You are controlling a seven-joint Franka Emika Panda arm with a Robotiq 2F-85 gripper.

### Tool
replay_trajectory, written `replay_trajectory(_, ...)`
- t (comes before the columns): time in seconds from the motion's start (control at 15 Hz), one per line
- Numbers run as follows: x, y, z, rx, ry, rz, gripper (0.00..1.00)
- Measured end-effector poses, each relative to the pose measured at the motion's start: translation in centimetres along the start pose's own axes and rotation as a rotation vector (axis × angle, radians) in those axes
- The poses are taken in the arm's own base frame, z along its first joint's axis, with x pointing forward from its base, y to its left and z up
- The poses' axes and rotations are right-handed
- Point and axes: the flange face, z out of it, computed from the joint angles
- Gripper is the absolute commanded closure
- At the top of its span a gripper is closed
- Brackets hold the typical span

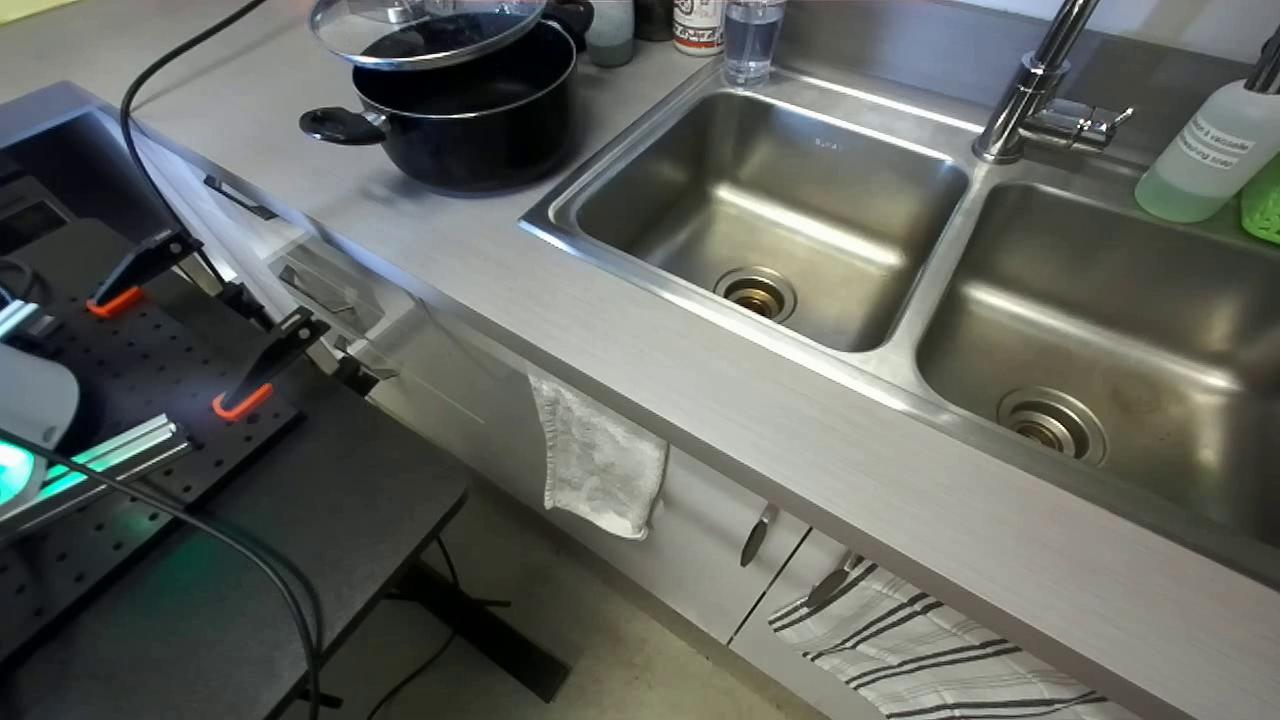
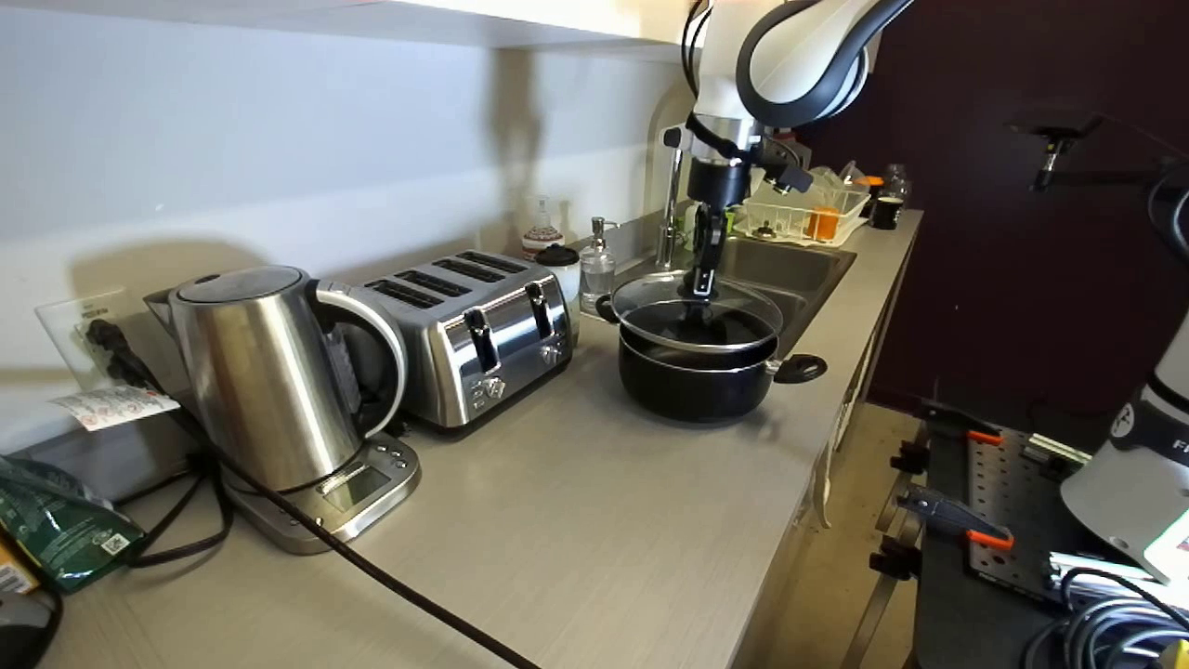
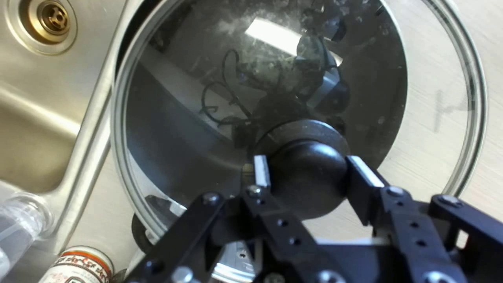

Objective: Take the lid off the pot and place it to the left of the pot

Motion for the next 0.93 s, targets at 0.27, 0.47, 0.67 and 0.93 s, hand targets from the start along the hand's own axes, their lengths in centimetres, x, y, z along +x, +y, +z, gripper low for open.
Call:
replay_trajectory(0.27,-0.4,-1.7,-1.8,-0.002,0.004,-0.032,0.75)
replay_trajectory(0.47,-0.1,-3.7,-1.8,0.003,-0.01,-0.08,0.75)
replay_trajectory(0.67,1.0,-6.7,-1.8,-0.007,-0.023,-0.167,0.75)
replay_trajectory(0.93,2.9,-12.8,-1.9,-0.042,-0.037,-0.344,0.75)
